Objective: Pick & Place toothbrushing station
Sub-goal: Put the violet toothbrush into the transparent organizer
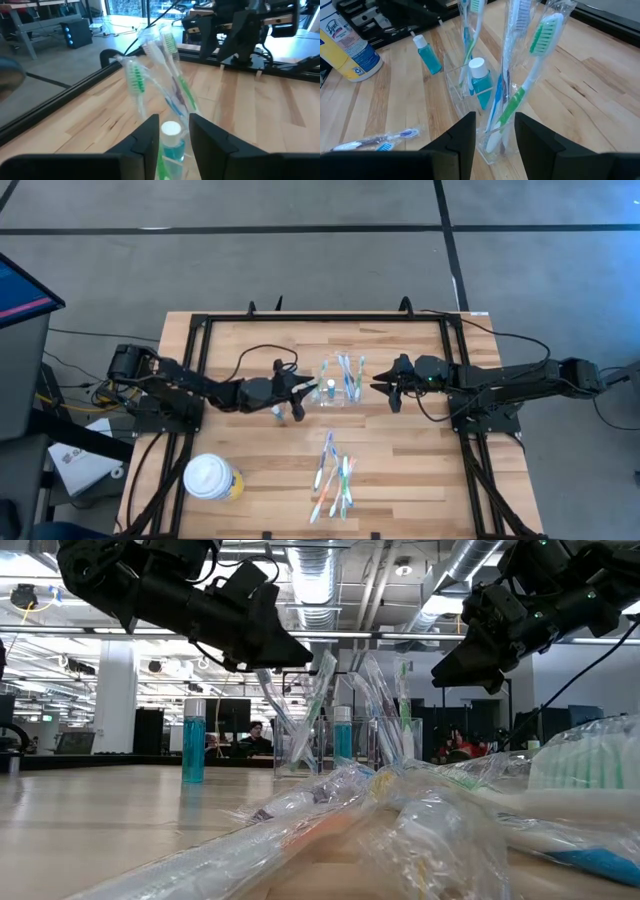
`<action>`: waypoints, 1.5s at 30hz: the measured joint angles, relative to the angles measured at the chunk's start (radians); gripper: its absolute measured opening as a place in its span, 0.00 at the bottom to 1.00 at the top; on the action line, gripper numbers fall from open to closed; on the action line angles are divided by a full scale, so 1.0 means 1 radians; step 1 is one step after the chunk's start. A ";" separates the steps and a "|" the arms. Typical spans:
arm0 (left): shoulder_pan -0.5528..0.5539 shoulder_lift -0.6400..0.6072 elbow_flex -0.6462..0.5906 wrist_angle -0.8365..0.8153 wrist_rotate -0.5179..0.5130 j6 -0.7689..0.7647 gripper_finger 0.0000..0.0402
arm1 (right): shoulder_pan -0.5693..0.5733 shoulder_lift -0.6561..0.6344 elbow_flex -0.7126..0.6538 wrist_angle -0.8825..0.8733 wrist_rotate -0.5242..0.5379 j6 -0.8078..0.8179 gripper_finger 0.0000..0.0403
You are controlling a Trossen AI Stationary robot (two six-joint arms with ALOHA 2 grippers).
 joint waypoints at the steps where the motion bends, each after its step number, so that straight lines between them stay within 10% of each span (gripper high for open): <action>1: -0.005 0.000 0.000 0.007 0.000 0.000 0.26 | 0.000 0.000 0.000 0.000 0.000 0.000 0.31; 22: -0.087 0.000 0.060 -0.115 0.273 -0.162 0.26 | 0.000 0.000 0.000 0.005 0.000 0.000 0.31; 45: -0.220 -0.025 0.159 -0.169 0.138 -0.039 0.22 | 0.000 0.000 0.000 0.004 0.000 0.000 0.31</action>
